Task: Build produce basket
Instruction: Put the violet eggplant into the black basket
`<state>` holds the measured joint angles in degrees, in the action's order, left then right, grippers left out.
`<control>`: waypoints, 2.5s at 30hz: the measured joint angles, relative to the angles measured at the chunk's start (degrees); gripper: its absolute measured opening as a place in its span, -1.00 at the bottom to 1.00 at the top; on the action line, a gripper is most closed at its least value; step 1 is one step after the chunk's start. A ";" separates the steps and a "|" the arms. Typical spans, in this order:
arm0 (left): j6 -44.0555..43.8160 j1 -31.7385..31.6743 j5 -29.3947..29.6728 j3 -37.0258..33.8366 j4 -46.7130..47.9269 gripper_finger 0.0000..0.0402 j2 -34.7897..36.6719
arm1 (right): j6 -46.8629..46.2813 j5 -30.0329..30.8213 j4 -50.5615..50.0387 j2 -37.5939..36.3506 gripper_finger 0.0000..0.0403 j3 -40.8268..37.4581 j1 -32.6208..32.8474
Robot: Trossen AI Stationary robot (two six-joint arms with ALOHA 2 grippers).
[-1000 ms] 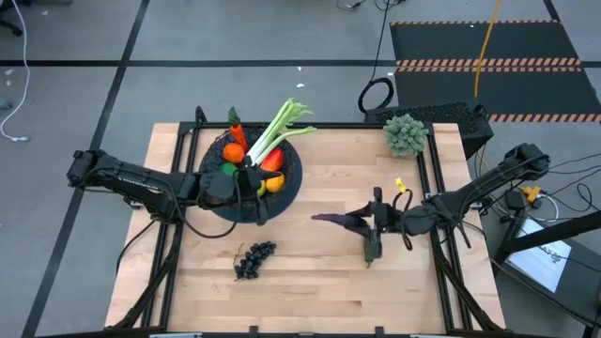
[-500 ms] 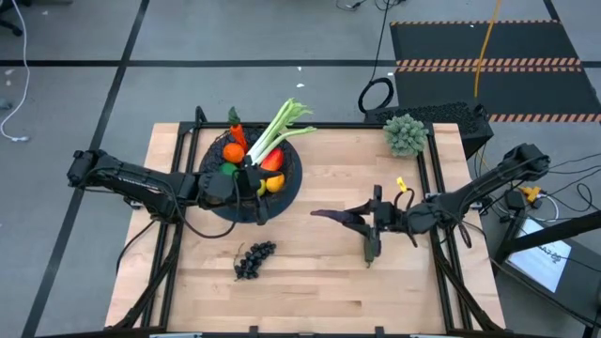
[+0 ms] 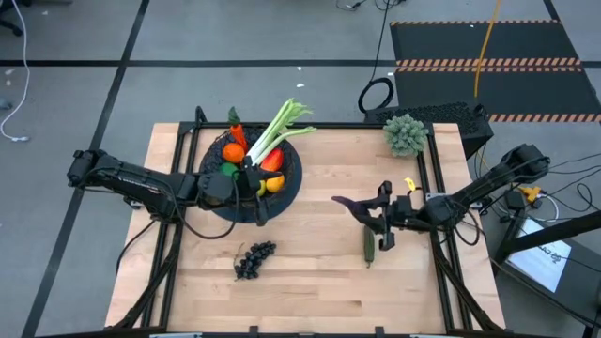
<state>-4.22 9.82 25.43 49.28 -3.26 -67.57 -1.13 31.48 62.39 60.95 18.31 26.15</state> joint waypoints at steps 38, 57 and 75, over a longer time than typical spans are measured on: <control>-0.97 -0.04 -0.02 0.00 -1.37 0.48 -0.02 | 57.40 -0.09 2.05 0.00 -0.28 -1.55 0.07; -1.81 -0.04 -0.02 0.00 -1.37 0.48 -0.04 | 17.18 -0.04 1.18 0.02 -0.28 -1.55 0.07; -2.01 2.30 -7.20 0.00 -8.57 0.48 -0.07 | -9.80 -0.04 1.18 0.02 -0.28 -1.55 0.07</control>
<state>-6.23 12.12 18.23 49.28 -11.83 -67.64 -10.93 31.44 63.57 60.97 16.75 26.22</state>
